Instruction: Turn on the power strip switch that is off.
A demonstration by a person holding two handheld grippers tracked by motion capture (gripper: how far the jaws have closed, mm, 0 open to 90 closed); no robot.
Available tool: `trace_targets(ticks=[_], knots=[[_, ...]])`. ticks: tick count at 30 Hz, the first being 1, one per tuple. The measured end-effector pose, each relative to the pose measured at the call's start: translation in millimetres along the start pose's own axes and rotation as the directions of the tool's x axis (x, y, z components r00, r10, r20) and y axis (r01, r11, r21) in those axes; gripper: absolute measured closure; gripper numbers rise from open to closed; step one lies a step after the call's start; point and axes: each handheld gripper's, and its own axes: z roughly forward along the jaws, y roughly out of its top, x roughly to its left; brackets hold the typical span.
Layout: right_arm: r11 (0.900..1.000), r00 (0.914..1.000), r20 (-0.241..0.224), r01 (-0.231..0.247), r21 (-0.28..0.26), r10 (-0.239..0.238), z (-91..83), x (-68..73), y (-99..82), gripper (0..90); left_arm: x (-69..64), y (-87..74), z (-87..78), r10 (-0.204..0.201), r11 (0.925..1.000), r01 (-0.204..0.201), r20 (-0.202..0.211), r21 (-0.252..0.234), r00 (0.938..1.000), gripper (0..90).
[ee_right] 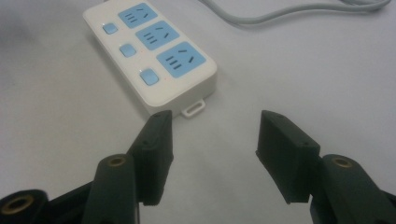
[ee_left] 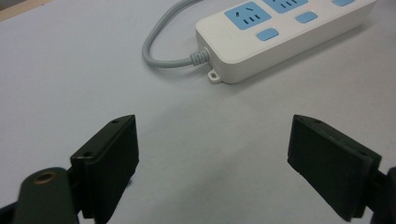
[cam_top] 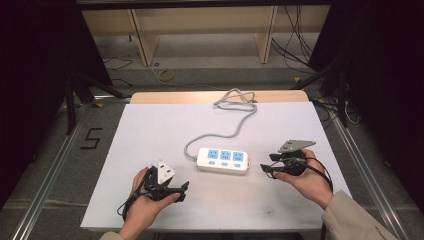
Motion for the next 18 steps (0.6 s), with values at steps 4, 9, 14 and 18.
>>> trace_targets(ticks=[4,9,14,18], knots=[[0.9998,0.9999,0.009,-0.008,-0.017,0.009,-5.9,-0.6,-8.3,44.8,-0.3,-0.2,-0.7,0.005,1.0000,-0.005,0.002,0.001,1.0000,16.0],[0.9997,0.9996,0.027,-0.011,-0.020,0.012,-12.2,-2.3,-17.2,43.6,-0.4,0.0,-0.5,0.005,1.0000,-0.005,0.004,0.000,1.0000,16.0],[0.9994,0.9989,0.038,-0.026,-0.020,0.027,-14.7,-5.1,-22.0,42.2,-0.8,0.7,-0.5,0.012,0.9999,-0.012,0.006,0.001,0.9999,16.1],[0.9994,0.9986,0.044,-0.028,-0.021,0.029,-15.1,-6.5,-22.4,41.3,-0.9,1.0,0.2,0.011,0.9999,-0.011,0.007,0.001,0.9999,16.2]])
